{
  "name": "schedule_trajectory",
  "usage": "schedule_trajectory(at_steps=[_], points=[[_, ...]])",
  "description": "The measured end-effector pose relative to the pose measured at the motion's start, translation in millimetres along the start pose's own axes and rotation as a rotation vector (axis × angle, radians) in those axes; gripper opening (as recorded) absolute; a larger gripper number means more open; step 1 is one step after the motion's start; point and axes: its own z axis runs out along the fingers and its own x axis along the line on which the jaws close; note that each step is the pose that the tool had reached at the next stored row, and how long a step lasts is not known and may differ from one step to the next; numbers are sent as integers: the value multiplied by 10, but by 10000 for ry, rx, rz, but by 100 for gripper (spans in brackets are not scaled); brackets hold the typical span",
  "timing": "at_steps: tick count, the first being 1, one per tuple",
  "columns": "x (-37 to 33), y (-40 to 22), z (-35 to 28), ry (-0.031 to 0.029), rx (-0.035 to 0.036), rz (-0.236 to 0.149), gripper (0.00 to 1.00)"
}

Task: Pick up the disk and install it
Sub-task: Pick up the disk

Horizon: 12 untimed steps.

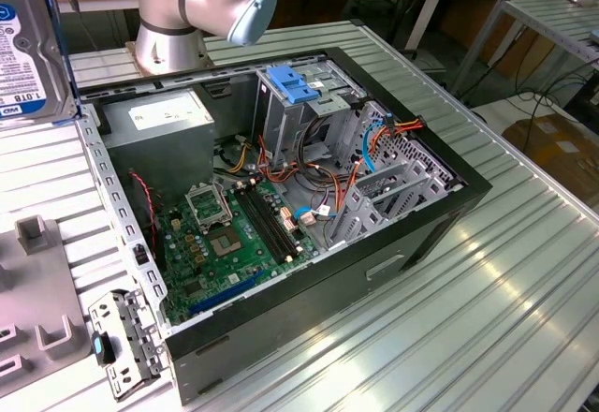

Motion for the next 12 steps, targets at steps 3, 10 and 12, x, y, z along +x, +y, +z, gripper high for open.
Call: schedule_trajectory(at_steps=[3,10,12], points=[[3,-58,2,0,0,0,37],[7,-246,6,0,0,0,37],[7,-283,7,0,0,0,37]])
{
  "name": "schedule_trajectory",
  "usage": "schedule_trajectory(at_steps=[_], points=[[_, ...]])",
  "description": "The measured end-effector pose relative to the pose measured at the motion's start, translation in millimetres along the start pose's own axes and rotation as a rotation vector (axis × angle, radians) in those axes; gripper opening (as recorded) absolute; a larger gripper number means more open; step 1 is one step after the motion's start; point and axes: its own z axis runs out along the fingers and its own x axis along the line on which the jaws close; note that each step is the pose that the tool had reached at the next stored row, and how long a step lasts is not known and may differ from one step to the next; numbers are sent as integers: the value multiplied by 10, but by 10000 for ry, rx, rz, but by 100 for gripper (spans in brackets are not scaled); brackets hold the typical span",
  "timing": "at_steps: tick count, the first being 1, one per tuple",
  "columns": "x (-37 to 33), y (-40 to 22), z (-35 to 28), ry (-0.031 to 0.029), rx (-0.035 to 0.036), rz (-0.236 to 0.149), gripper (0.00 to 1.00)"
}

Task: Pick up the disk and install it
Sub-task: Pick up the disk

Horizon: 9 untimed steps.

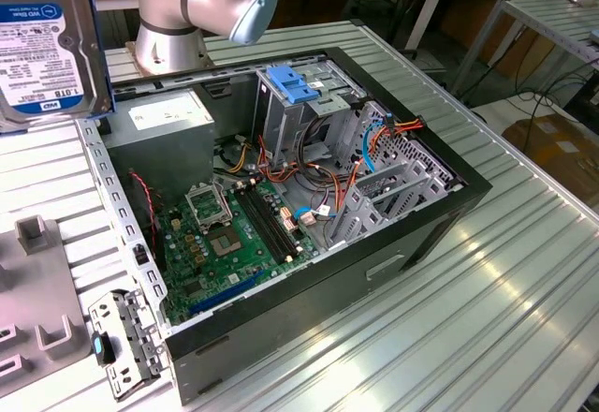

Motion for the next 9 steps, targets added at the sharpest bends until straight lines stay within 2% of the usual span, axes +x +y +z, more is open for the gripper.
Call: schedule_trajectory(at_steps=[9], points=[[1,-199,4,1,0,0,37]])
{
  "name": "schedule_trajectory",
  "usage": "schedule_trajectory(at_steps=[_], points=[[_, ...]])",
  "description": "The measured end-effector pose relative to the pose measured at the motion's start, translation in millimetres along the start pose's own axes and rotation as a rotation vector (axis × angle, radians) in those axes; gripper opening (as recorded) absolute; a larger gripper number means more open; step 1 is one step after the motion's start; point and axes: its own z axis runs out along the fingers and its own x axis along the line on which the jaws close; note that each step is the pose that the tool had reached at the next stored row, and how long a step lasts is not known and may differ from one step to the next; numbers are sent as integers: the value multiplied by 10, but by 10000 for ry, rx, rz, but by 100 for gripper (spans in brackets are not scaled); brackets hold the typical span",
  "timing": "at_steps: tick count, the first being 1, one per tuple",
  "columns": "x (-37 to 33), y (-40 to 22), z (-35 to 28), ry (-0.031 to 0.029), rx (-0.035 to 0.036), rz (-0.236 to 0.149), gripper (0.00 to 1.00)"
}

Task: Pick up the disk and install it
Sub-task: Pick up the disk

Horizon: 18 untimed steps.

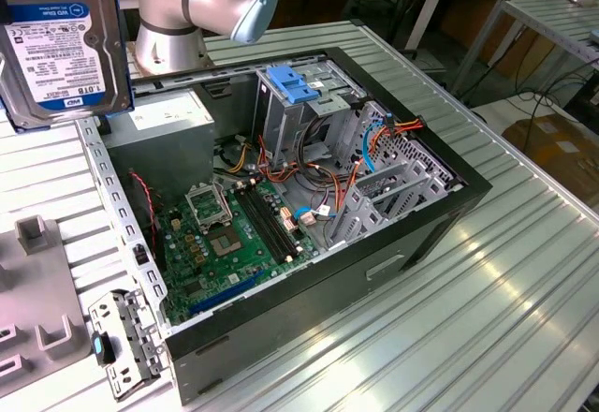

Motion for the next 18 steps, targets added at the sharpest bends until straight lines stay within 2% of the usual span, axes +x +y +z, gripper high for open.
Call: schedule_trajectory(at_steps=[18], points=[[-1,-442,8,2,-1,0,37]])
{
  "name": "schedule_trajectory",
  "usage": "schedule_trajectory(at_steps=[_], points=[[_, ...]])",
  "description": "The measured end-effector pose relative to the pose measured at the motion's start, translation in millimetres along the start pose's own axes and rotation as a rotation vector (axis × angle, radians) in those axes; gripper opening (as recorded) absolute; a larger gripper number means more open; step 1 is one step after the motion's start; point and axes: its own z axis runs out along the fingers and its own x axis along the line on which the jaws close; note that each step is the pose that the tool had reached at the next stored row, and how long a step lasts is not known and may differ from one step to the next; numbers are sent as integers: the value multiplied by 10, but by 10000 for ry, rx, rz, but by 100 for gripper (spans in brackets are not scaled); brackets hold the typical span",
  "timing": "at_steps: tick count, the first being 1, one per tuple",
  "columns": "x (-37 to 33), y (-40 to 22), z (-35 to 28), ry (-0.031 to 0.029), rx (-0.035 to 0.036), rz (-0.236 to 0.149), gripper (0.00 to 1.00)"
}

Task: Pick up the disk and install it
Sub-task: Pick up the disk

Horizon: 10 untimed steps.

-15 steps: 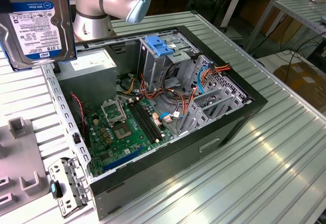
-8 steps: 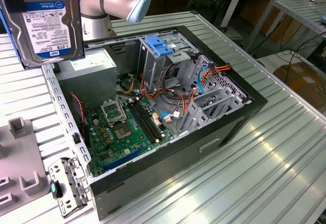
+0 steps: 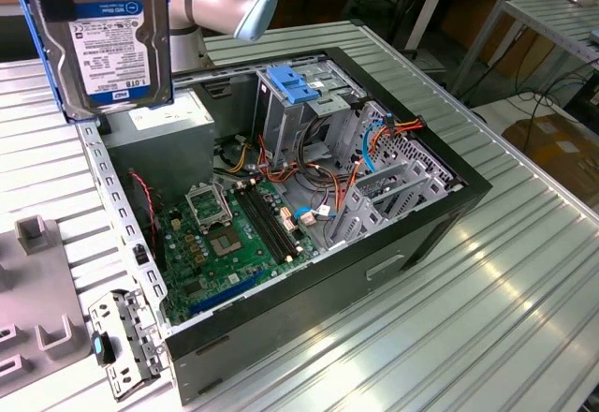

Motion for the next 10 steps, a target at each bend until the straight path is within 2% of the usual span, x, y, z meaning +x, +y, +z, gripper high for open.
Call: schedule_trajectory(at_steps=[3,5,9,10], points=[[-2,-91,2,-1,-1,-1,37],[-4,-203,5,-1,-4,0,37],[-3,-327,8,0,-7,6,37],[-3,-381,10,0,-8,8,37]])
